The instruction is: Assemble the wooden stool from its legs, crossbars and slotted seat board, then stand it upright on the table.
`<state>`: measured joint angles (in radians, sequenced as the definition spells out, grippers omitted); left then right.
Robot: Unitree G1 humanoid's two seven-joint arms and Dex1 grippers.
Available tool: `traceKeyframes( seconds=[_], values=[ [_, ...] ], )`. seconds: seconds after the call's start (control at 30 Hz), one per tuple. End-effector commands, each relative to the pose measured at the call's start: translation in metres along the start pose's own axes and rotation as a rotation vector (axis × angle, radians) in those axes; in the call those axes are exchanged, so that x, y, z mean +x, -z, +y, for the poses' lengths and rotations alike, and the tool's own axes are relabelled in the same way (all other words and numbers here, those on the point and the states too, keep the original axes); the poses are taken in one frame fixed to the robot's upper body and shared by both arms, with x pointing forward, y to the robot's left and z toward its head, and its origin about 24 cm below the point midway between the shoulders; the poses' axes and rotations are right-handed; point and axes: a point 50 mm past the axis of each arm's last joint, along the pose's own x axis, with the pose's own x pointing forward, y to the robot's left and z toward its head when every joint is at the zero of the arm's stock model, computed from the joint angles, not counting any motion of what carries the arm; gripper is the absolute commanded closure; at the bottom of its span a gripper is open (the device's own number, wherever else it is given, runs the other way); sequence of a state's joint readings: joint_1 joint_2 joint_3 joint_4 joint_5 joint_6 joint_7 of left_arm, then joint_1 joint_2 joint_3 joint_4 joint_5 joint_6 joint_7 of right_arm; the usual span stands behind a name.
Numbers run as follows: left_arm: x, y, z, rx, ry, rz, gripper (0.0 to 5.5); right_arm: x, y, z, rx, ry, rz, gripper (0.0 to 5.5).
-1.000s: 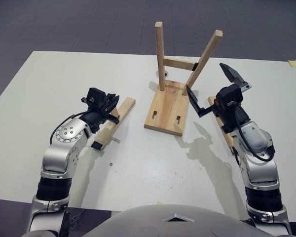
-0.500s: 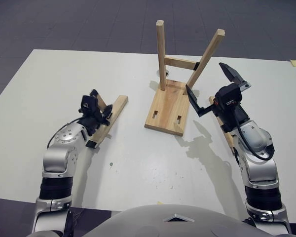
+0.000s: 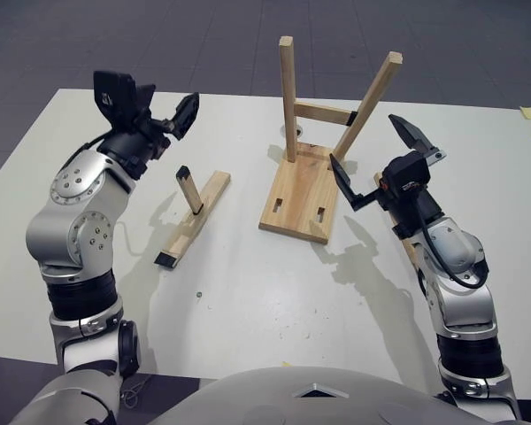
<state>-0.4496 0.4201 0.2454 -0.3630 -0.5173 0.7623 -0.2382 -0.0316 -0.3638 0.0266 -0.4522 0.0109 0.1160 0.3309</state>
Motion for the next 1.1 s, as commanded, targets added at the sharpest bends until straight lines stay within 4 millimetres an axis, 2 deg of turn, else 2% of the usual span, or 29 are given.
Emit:
traceKeyframes(
  seconds=[0.03,0.1,0.17,0.23,0.3,0.37,0.53,0.6,0.83,1.0,1.1],
  values=[
    [0.006,-0.008,0.0,0.009,0.011,-0.006,0.32,0.001,-0.001,0.001,0.0,-0.004,-0.004,0.1],
    [0.006,0.013,-0.004,-0.004,0.039,0.069,0.11,0.002,-0.001,0.001,0.002,-0.003,-0.006,0.1],
    [0.001,0.064,-0.006,-0.013,0.057,0.242,0.11,0.001,-0.001,0.003,0.006,-0.003,-0.004,0.1],
    [-0.013,0.112,-0.005,-0.046,0.051,0.399,0.11,0.002,-0.001,0.004,0.011,-0.01,-0.005,0.1],
    [-0.026,0.136,-0.004,-0.054,0.04,0.466,0.11,0.002,-0.001,0.004,0.012,-0.014,-0.005,0.1],
    [-0.031,0.143,-0.003,-0.069,0.029,0.468,0.11,0.002,-0.001,0.003,0.011,-0.013,-0.003,0.1],
    [-0.023,0.129,-0.004,-0.075,0.033,0.399,0.11,0.0,0.0,0.005,0.014,-0.011,0.005,0.1],
    [-0.017,0.115,-0.003,-0.067,0.029,0.344,0.11,0.001,0.0,0.005,0.015,-0.01,0.003,0.1],
    [0.008,0.053,0.0,0.01,0.031,0.121,0.11,0.002,0.0,0.012,0.031,-0.022,-0.004,0.1],
    [0.014,0.0,0.004,0.056,0.002,-0.039,0.11,0.003,-0.001,0.013,0.029,-0.024,-0.007,0.1],
    [0.015,-0.022,0.007,0.071,-0.018,-0.104,0.11,0.003,-0.001,0.013,0.03,-0.025,-0.007,0.1]
  ],
)
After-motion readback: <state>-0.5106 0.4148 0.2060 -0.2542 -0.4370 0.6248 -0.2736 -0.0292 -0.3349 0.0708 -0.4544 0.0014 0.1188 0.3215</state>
